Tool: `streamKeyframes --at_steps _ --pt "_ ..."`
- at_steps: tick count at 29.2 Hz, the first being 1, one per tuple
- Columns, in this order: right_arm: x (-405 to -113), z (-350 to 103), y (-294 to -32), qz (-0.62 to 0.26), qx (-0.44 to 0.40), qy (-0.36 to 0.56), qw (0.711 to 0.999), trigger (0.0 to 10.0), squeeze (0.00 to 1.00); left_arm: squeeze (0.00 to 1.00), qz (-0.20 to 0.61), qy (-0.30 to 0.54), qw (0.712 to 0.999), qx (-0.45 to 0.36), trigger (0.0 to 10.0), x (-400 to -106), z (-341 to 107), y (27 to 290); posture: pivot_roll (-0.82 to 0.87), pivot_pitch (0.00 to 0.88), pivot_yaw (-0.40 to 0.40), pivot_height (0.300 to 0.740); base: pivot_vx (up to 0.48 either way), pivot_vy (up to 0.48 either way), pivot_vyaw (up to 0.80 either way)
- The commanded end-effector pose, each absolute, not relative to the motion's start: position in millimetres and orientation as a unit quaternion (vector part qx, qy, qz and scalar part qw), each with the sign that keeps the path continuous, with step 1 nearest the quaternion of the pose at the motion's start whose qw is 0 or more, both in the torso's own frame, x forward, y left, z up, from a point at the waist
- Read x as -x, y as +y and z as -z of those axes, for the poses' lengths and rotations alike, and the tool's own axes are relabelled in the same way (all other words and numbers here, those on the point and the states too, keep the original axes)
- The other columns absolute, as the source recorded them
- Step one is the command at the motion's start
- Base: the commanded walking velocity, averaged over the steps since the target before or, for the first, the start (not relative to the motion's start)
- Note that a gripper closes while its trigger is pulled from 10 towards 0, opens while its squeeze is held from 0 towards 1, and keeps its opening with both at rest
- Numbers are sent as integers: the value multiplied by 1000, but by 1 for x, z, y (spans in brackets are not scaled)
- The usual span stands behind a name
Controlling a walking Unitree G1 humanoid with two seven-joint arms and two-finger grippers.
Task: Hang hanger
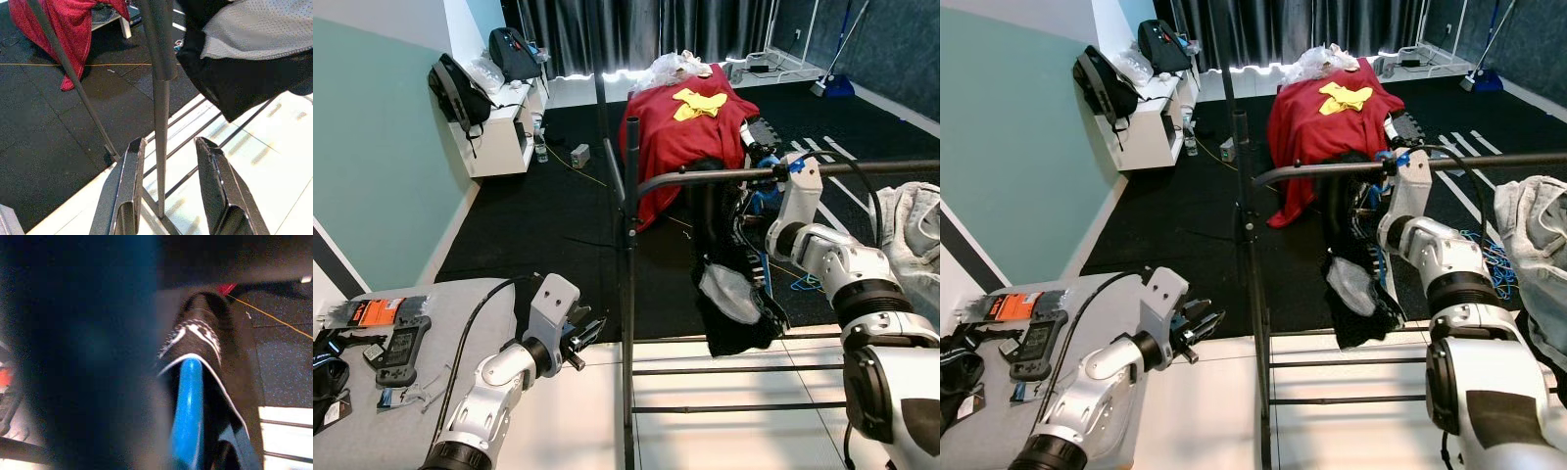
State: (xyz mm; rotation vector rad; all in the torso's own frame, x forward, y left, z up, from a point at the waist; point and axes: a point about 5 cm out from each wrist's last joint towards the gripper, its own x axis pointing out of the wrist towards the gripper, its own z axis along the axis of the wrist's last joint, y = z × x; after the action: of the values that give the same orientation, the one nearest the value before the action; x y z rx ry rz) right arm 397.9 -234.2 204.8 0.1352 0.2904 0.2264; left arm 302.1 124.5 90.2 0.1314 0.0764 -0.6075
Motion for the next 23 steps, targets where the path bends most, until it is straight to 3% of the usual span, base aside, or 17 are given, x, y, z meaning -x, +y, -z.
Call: streamKeyframes --at_steps 1,7,8,10,11,18,23 --pt "-399 -206 -232 -113 -62 152 980 10000 1000 0 296 49 951 -72 10000 -300 -87 131 -117 29 38 740 0 0 0" --pt "-400 -209 -230 -119 -46 147 981 10000 1000 0 296 49 951 -71 10000 -300 -87 130 -120 28 37 740 0 0 0" --pt "-401 -211 -229 -120 -38 141 982 10000 59 0 296 48 951 -71 10000 -300 -87 130 -122 29 39 740 0 0 0" --pt "-401 -211 -229 -120 -38 141 982 10000 59 0 296 48 951 -71 10000 -300 -87 130 -122 29 39 740 0 0 0" --pt "-401 -214 -225 -124 -32 132 983 10000 0 0 294 47 952 -70 10000 -299 -88 131 -128 28 41 740 0 0 0" --pt "-398 -214 -220 -130 -28 124 983 10000 0 0 291 46 953 -68 10000 -298 -89 132 -128 29 44 740 0 0 0" --pt "-379 -205 -204 -152 -21 130 980 10000 0 0 292 43 953 -64 10000 -296 -94 134 -130 40 63 740 0 0 0"
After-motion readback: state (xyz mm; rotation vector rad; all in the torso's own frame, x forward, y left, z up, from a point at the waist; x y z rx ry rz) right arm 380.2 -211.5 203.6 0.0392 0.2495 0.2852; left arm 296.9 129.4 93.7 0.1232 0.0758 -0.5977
